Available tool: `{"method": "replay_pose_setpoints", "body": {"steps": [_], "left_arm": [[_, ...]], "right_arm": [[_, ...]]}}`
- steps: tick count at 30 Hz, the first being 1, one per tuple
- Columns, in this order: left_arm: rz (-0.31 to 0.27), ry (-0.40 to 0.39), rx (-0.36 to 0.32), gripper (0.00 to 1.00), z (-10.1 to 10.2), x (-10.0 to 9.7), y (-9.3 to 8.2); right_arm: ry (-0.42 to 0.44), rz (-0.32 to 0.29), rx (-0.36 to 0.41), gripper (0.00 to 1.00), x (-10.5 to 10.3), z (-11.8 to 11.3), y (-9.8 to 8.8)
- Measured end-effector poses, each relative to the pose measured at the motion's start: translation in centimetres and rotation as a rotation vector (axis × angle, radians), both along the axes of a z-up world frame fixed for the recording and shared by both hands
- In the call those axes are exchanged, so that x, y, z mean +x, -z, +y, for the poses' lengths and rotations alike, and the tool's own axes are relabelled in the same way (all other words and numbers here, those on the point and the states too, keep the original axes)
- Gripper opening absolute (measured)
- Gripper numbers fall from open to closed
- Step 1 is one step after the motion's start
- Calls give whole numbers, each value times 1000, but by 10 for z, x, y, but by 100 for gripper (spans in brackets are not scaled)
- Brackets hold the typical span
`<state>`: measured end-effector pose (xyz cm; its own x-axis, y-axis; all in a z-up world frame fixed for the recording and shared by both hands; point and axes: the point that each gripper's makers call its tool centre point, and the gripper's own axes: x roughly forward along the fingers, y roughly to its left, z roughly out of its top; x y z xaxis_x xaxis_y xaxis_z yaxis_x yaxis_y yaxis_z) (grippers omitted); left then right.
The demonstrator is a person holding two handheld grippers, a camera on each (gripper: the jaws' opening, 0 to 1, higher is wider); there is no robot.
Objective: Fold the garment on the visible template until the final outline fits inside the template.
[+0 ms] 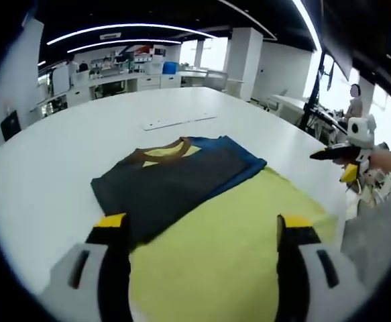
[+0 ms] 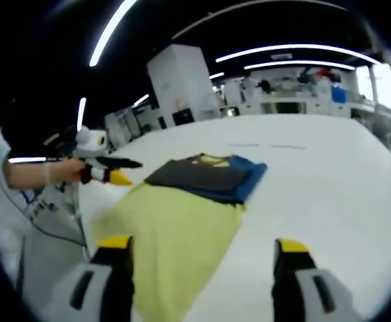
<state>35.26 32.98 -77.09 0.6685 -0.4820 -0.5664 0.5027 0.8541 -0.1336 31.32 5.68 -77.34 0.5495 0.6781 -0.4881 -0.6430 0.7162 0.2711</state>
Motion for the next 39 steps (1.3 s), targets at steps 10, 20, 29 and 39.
{"method": "replay_pose_setpoints", "body": {"steps": [10, 20, 29, 39], "left_arm": [[15, -39, 22, 84, 30, -34, 0], [90, -55, 10, 69, 55, -69, 12], [189, -32, 20, 49, 65, -119, 22], [395, -54, -55, 24, 84, -174, 47]], "right_arm": [[-22, 19, -26, 84, -16, 1, 8], [-82, 62, -54, 75, -42, 1, 18], [-159, 102, -106, 73, -73, -1, 29], [-199, 175, -141, 54, -101, -11, 47]]}}
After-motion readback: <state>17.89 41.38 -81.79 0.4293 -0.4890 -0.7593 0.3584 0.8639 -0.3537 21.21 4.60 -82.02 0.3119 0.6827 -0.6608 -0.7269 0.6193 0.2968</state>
